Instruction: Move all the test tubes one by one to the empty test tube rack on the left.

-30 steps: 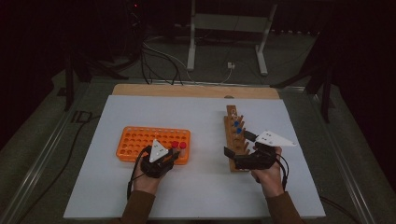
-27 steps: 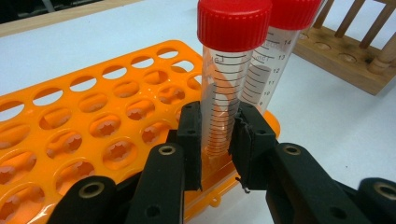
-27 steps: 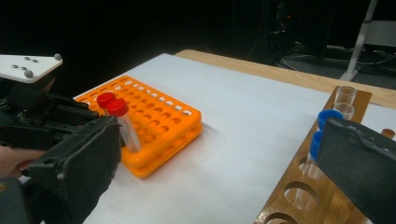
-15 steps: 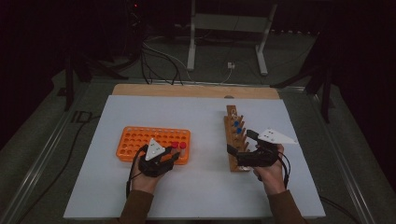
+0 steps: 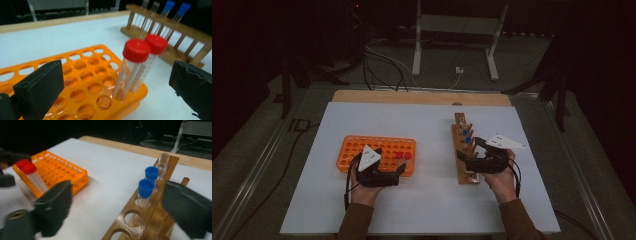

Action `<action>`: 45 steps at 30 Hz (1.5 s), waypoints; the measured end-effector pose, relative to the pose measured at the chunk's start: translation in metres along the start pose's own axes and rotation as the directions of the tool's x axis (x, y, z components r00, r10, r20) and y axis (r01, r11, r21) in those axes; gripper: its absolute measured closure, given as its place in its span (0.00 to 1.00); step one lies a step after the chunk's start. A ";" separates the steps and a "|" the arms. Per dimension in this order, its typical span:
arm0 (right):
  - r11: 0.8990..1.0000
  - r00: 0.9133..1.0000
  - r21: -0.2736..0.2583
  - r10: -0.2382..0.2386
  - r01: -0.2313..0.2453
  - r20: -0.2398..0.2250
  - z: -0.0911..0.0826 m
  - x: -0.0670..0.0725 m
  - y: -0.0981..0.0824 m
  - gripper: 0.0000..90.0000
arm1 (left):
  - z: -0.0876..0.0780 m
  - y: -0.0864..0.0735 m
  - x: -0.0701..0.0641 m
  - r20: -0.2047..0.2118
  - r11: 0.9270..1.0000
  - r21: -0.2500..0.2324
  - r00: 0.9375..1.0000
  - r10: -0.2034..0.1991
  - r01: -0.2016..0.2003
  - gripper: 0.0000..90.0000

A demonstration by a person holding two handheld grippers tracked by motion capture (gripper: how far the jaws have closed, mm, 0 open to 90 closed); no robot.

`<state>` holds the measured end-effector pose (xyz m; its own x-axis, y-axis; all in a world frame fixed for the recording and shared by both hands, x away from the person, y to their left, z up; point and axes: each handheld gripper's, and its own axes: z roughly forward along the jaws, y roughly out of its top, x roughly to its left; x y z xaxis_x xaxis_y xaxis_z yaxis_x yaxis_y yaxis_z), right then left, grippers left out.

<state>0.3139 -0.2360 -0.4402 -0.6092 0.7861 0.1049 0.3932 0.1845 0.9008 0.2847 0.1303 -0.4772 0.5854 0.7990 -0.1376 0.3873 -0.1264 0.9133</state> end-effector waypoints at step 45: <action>0.998 0.986 0.059 -0.028 0.019 0.164 0.036 -0.011 -0.008 0.85 | -0.013 0.014 -0.003 0.048 0.997 -0.050 0.997 -0.065 0.067 0.00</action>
<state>0.3425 -0.2250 -0.4635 -0.4988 0.8667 0.0086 0.4217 0.2339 0.8761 0.2794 0.1338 -0.4594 0.5926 0.7763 -0.2148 0.3898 -0.0431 0.9199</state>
